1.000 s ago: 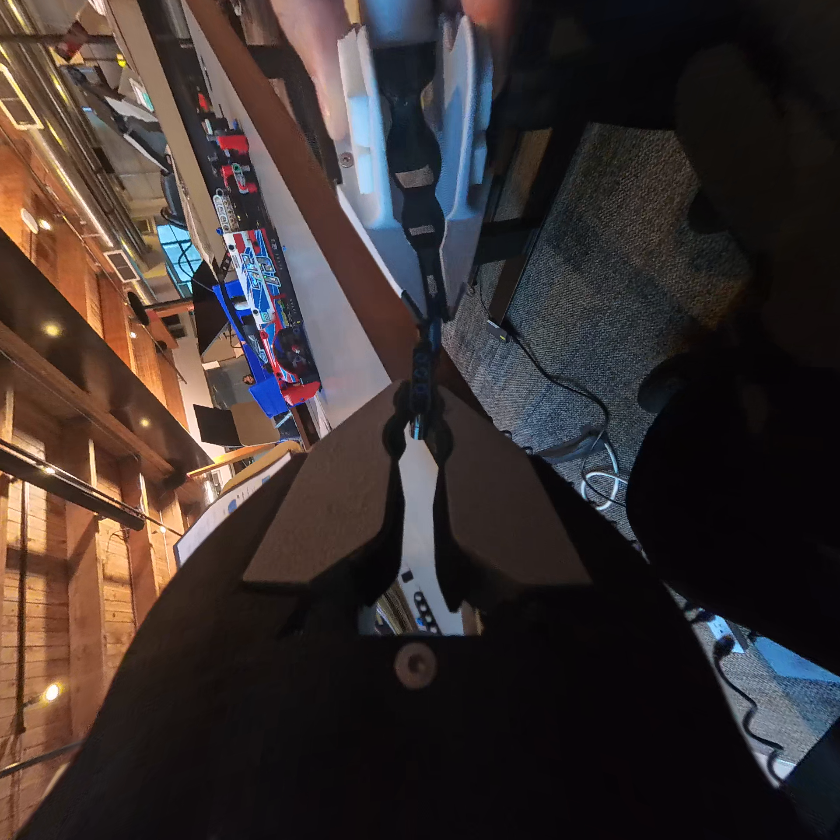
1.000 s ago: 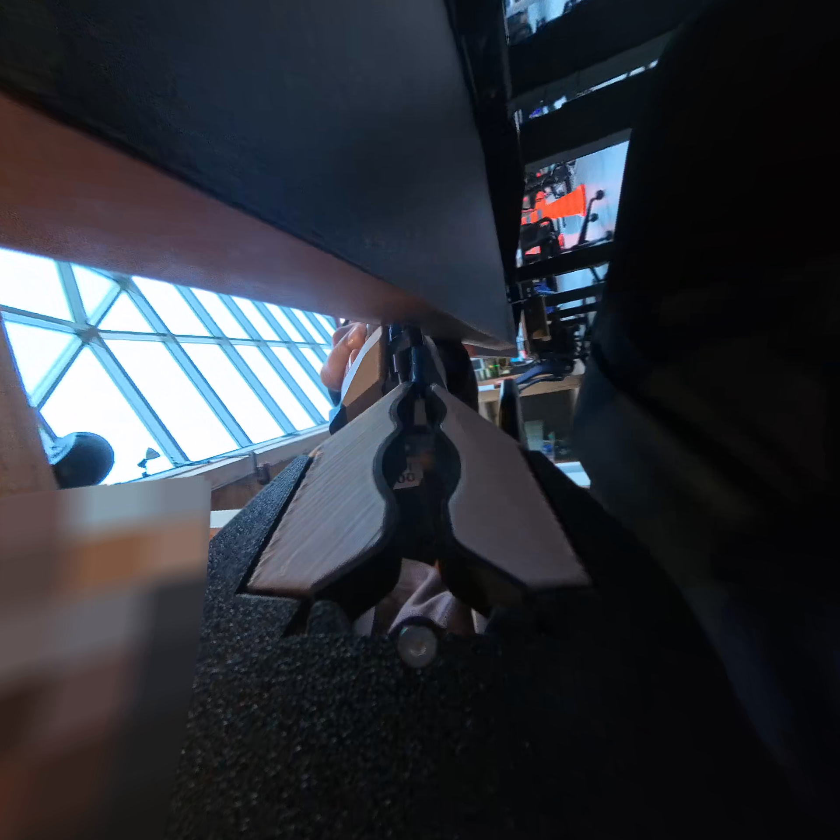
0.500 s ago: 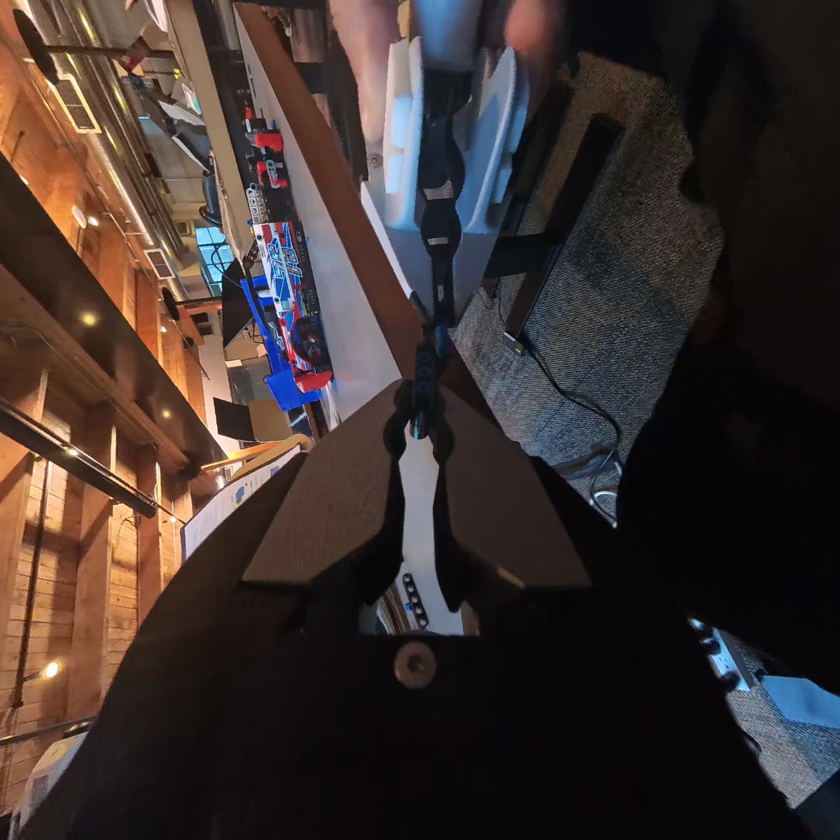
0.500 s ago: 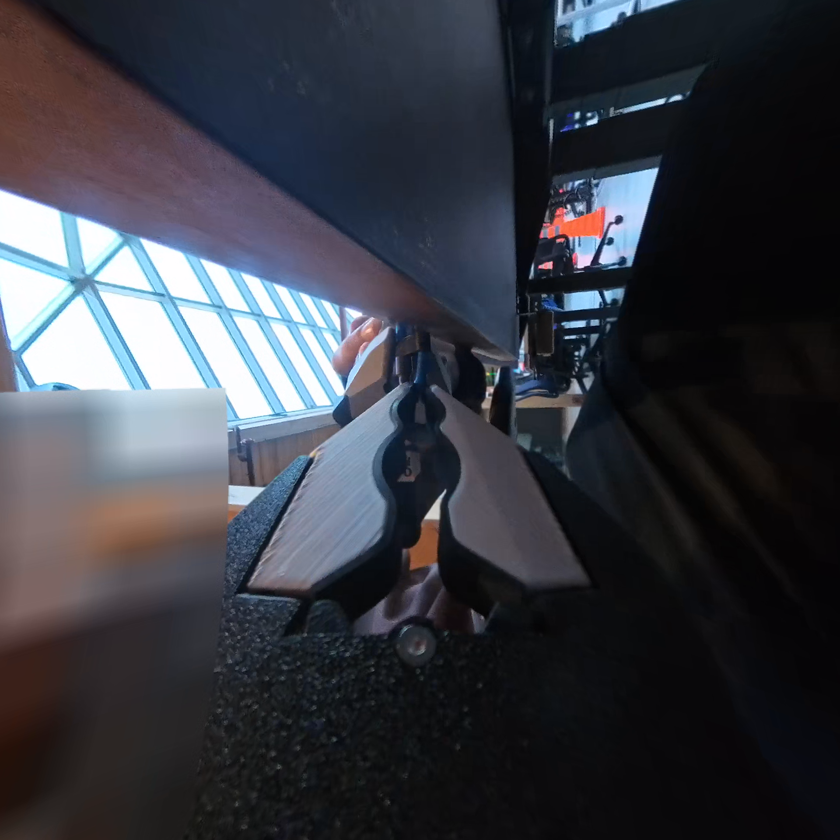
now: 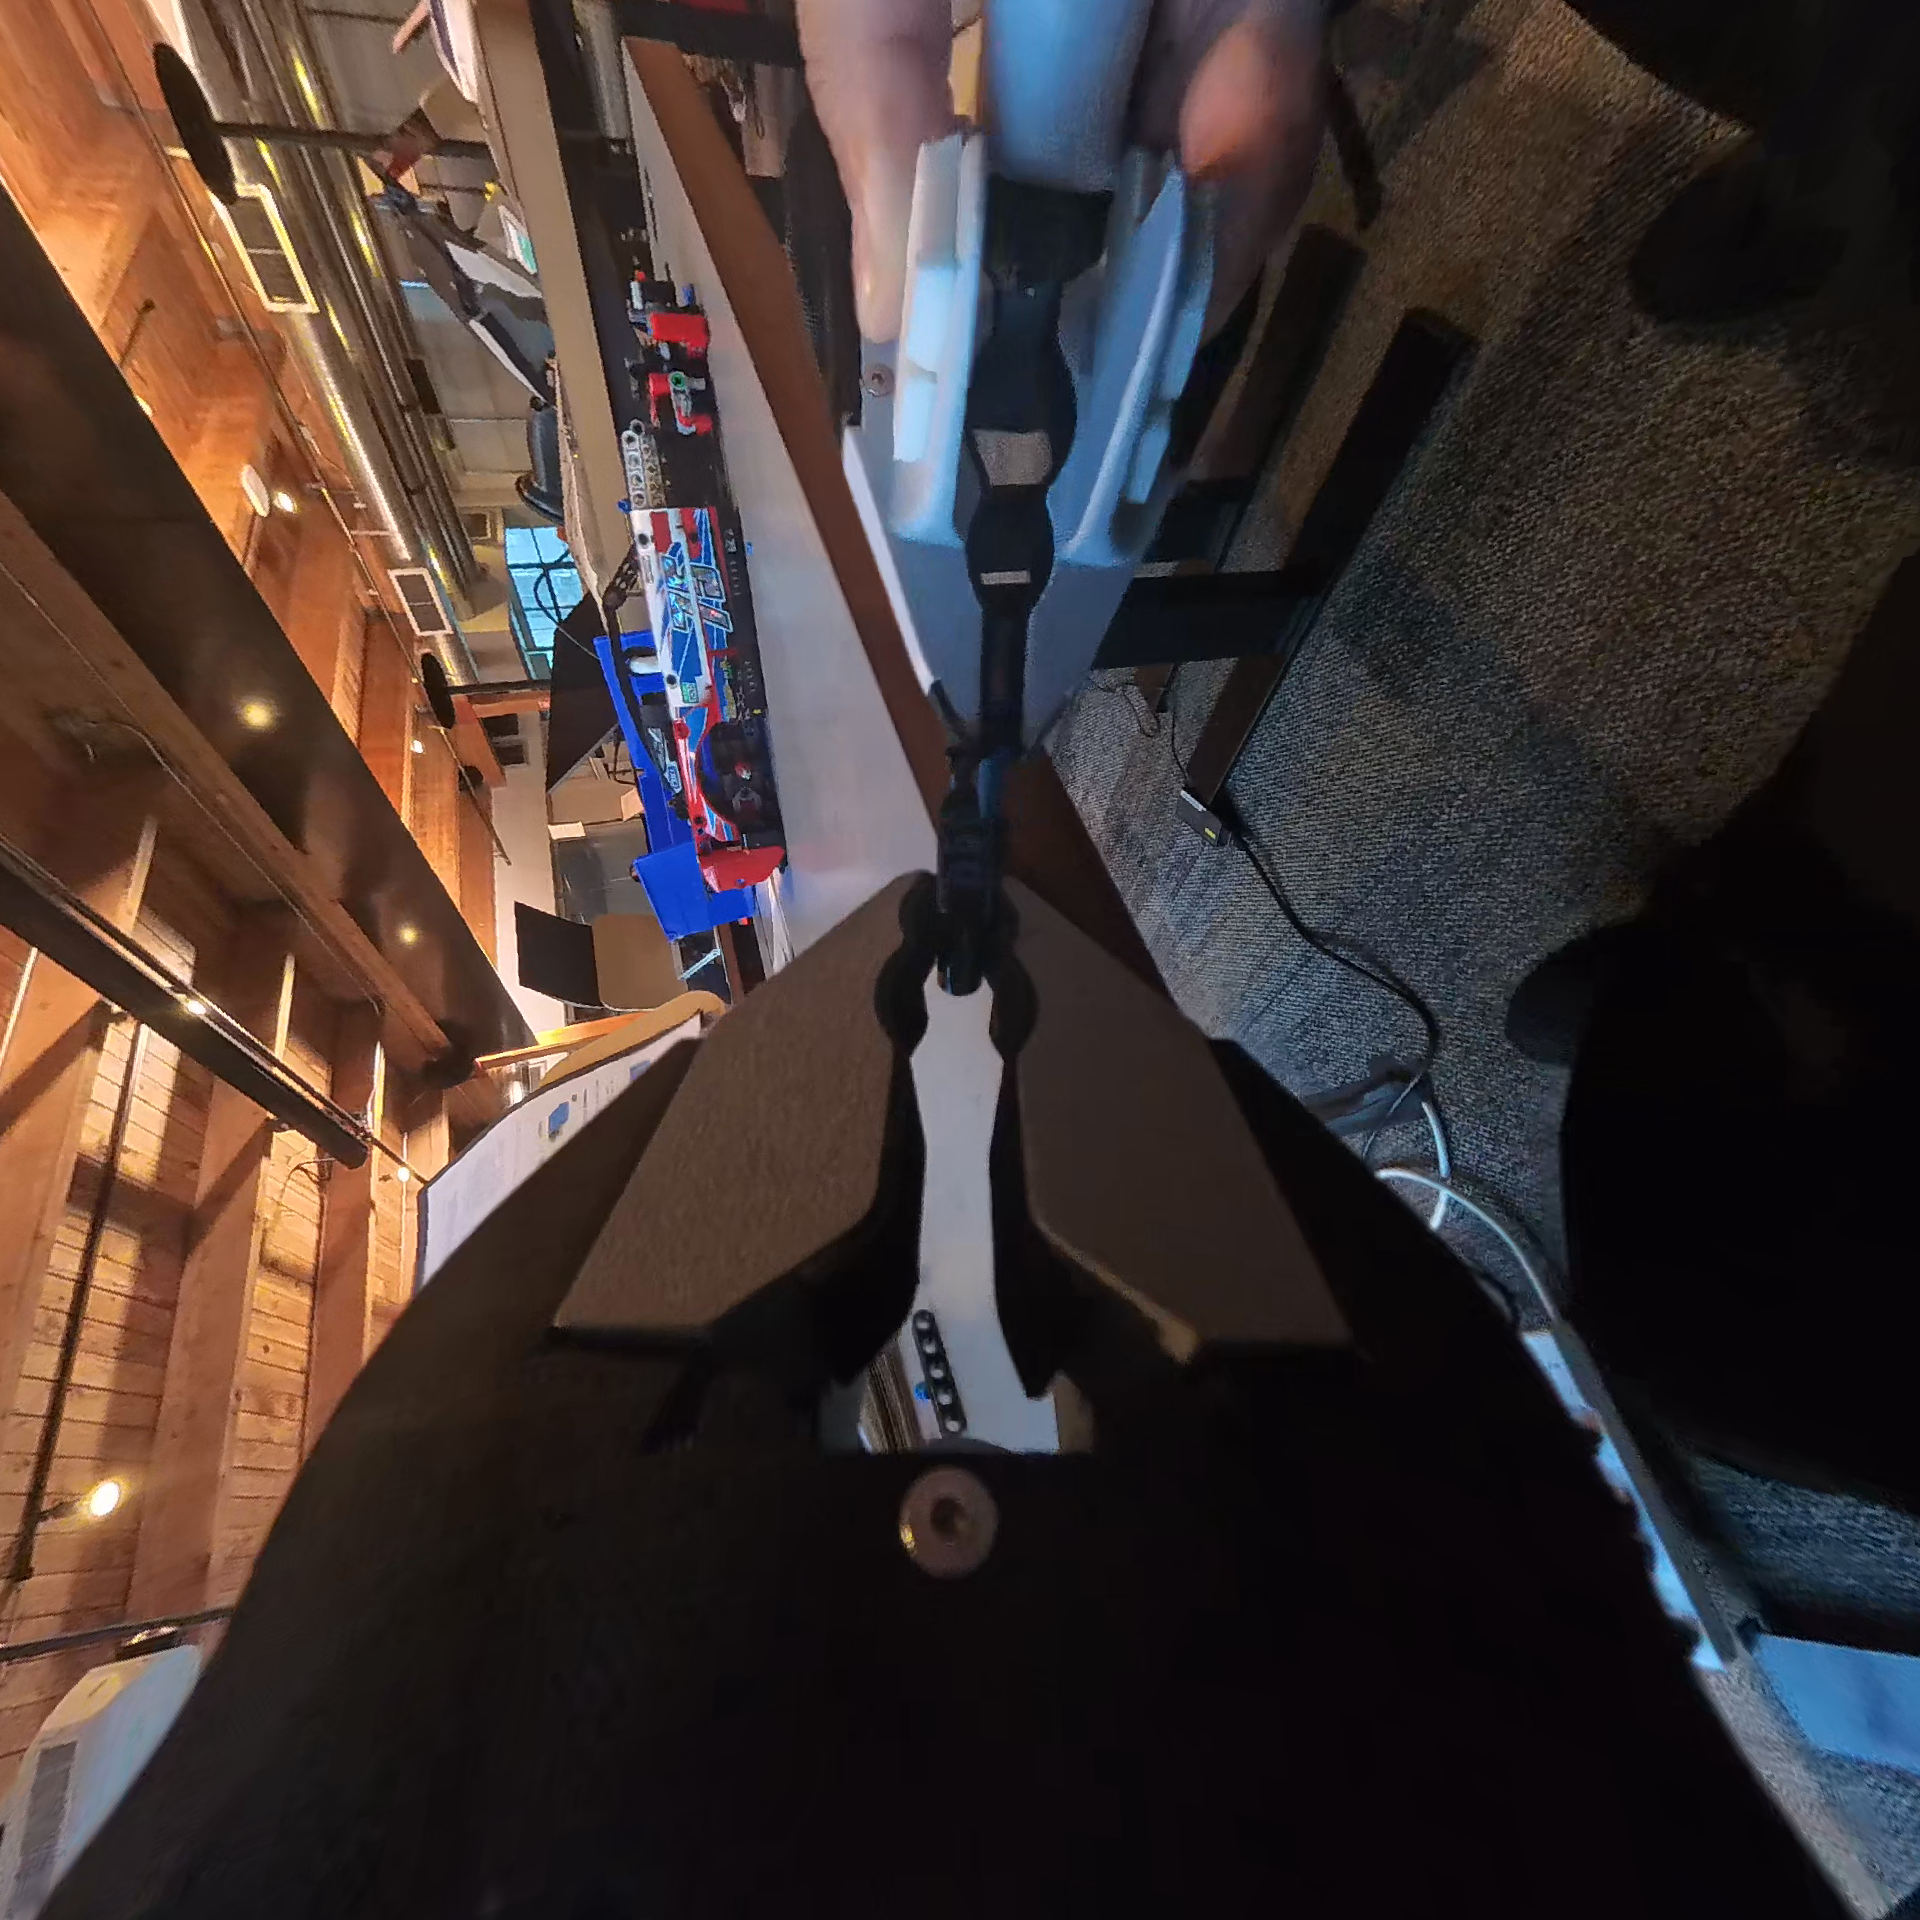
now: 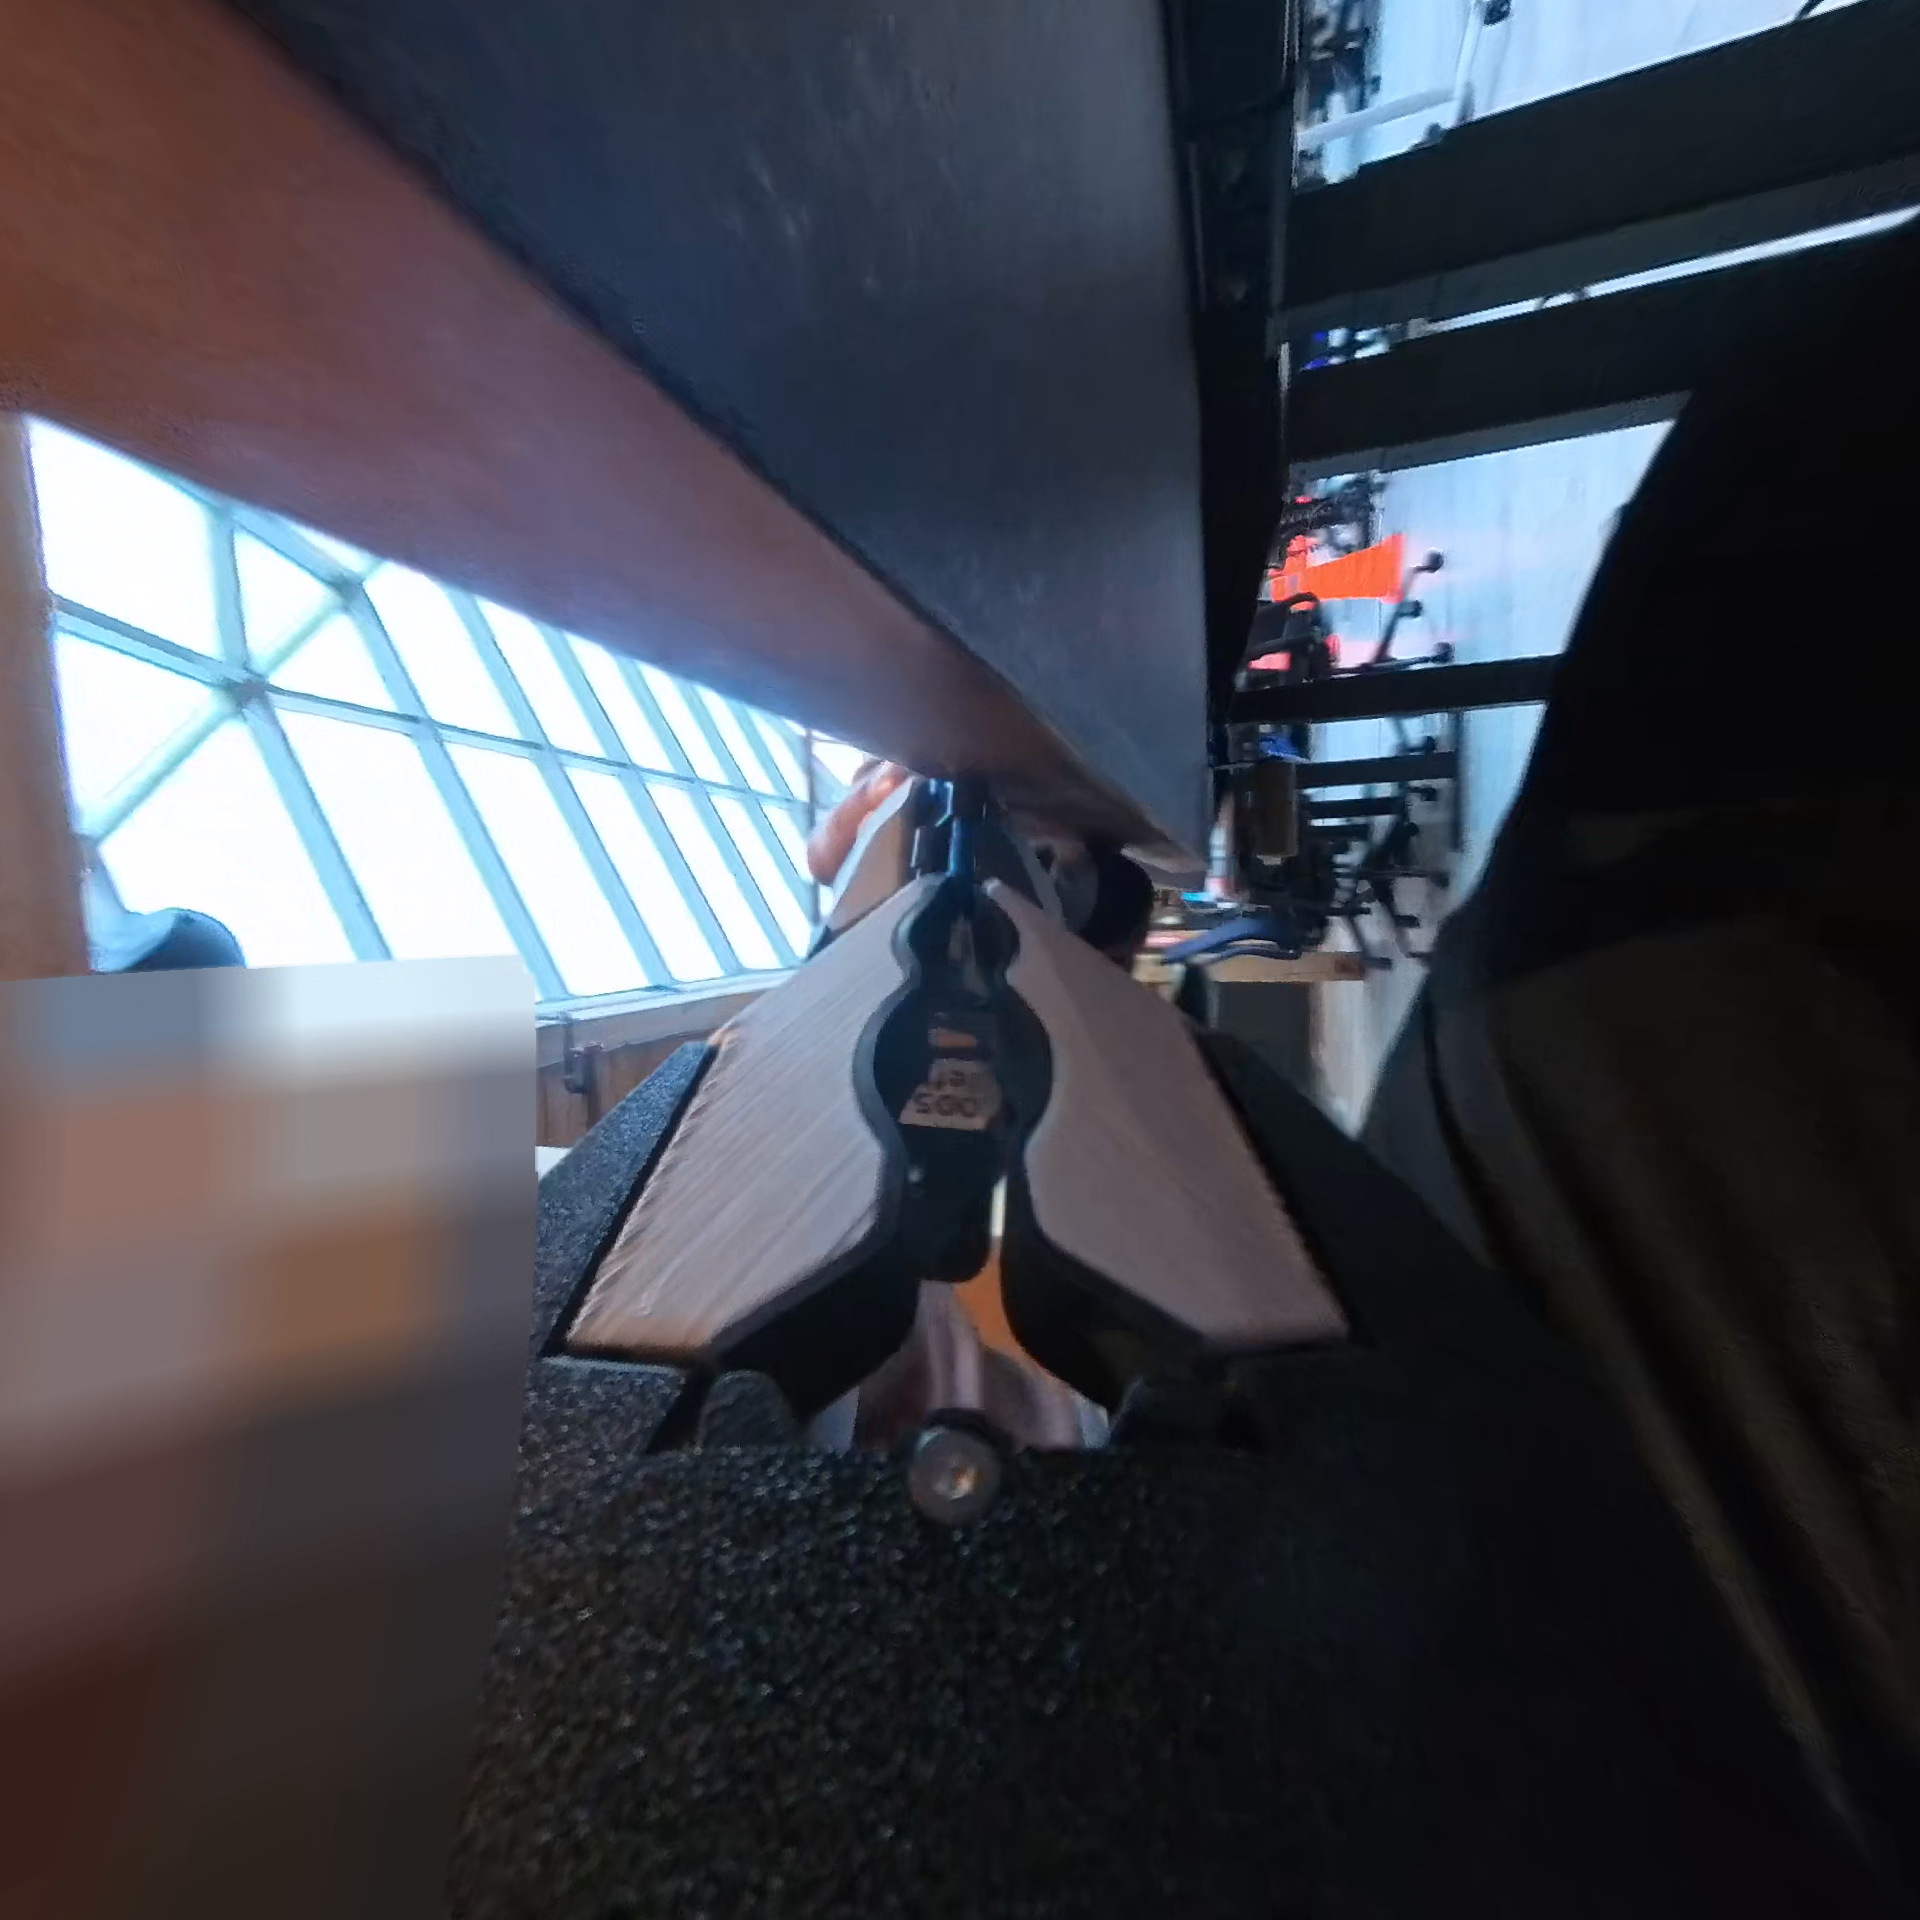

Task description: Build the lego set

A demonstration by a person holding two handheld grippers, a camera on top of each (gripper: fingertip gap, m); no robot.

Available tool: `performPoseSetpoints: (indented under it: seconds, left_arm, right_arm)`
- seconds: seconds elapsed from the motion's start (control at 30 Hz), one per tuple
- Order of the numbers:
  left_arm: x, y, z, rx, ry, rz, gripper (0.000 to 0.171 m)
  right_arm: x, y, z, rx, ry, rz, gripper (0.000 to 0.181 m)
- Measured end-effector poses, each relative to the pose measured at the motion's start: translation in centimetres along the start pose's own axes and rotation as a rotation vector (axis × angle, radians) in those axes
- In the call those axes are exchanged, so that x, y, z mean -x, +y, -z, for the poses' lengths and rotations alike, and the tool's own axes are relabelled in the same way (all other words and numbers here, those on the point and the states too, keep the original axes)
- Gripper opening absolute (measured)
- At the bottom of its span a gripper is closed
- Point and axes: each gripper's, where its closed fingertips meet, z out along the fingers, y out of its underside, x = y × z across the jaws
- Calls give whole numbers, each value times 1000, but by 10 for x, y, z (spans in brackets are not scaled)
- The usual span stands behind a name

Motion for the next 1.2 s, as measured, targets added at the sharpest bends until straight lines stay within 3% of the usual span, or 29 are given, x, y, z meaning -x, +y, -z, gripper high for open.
performPoseSetpoints:
  seconds: [0.2,0.37,0.6,0.77,0.97,1.2]
  left_arm:
    - [0,0,0,-12,-9,-12,5]
    - [-1,2,5,-50,-4,-36,5]
    - [-1,2,6,-79,-2,-33,5]
    - [-2,2,6,-93,26,14,5]
    - [-2,3,8,-99,16,32,4]
    - [5,2,5,-141,38,177,5]
  right_arm:
    - [1,0,-2,-3,-146,-177,1]
    - [-1,3,-7,33,-7,-82,2]
    - [0,3,-8,40,72,-17,0]
    - [-1,1,-12,24,-56,-155,0]
    - [0,2,-14,63,-5,-93,2]
    - [9,16,3,94,50,41,10]
